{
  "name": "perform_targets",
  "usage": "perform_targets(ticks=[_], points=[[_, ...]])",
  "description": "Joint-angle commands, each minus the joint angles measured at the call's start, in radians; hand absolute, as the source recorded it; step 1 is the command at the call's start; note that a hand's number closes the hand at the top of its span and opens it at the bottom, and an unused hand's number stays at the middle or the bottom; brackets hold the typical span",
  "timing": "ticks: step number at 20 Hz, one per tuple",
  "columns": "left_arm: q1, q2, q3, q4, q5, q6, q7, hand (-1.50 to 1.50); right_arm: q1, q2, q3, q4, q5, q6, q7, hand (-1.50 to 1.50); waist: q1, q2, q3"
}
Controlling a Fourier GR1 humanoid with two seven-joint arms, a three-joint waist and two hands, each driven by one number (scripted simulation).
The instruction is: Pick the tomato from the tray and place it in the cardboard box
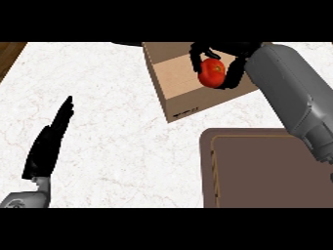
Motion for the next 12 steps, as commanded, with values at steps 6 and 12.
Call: perform_targets(ticks=[6,12], points=[[-0.029,0.022,0.042,0.012,0.029,-0.021,0.008,0.0,0.0,0.128,0.012,0.163,0.02,0.021,-0.094,-1.5,-0.015,0.0,0.0],[0.002,0.009,0.021,0.029,0.005,-0.01,-0.031,0.0,-0.046,0.127,-0.167,0.221,-0.173,0.152,-0.037,-1.5,-0.01,0.005,0.0]])
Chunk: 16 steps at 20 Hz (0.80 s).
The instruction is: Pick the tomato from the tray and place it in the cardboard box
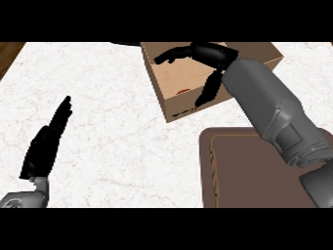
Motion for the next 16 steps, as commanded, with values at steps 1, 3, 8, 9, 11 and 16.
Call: perform_targets(ticks=[1,3,8,9,11,16], points=[[0.022,0.003,-0.003,0.004,-0.003,-0.006,-0.019,0.0,-0.019,-0.014,-0.118,0.056,-0.12,0.157,-0.037,-1.5,-0.001,-0.001,0.0],[-0.013,0.0,-0.006,0.002,-0.005,-0.005,-0.004,0.0,-0.048,-0.001,-0.172,0.085,-0.175,0.184,0.026,-1.5,0.008,0.006,0.0],[-0.015,0.012,0.006,0.003,0.0,-0.011,-0.017,0.0,-0.082,-0.075,-0.28,0.124,-0.292,0.33,0.09,-1.5,0.018,0.013,0.001],[-0.01,0.01,0.004,0.001,0.012,-0.024,-0.01,0.0,-0.086,-0.088,-0.304,0.136,-0.315,0.338,0.122,-1.5,0.019,0.013,0.001],[-0.036,-0.013,-0.01,0.001,-0.007,0.003,0.0,0.0,-0.099,-0.149,-0.333,0.146,-0.342,0.339,0.165,-1.5,0.027,0.025,0.002],[-0.047,-0.01,-0.03,-0.012,-0.016,-0.011,-0.006,0.0,-0.127,-0.265,-0.394,0.162,-0.399,0.322,0.28,-1.5,0.058,0.045,0.003]])
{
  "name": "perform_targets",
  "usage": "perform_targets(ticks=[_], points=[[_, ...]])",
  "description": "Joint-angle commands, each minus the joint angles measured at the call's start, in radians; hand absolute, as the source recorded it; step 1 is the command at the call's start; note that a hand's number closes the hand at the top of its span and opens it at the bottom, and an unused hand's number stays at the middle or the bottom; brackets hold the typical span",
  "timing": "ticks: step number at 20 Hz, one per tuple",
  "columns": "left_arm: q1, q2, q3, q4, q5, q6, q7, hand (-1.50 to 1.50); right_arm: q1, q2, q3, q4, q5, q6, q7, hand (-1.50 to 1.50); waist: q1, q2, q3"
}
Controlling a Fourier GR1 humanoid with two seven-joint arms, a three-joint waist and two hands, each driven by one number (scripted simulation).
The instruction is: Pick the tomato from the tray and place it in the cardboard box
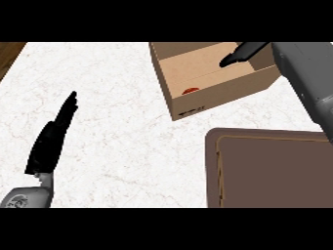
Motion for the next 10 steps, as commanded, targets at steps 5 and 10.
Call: perform_targets(ticks=[5,10], points=[[-0.031,-0.015,-0.026,-0.014,-0.009,-0.002,0.009,0.0,-0.006,-0.161,-0.09,0.02,-0.088,0.135,0.044,-1.5,0.037,0.032,0.005],[-0.043,0.011,-0.006,-0.018,0.007,-0.025,-0.001,0.0,0.008,-0.221,-0.079,-0.016,-0.077,0.188,0.056,-1.5,0.059,0.043,0.007]])
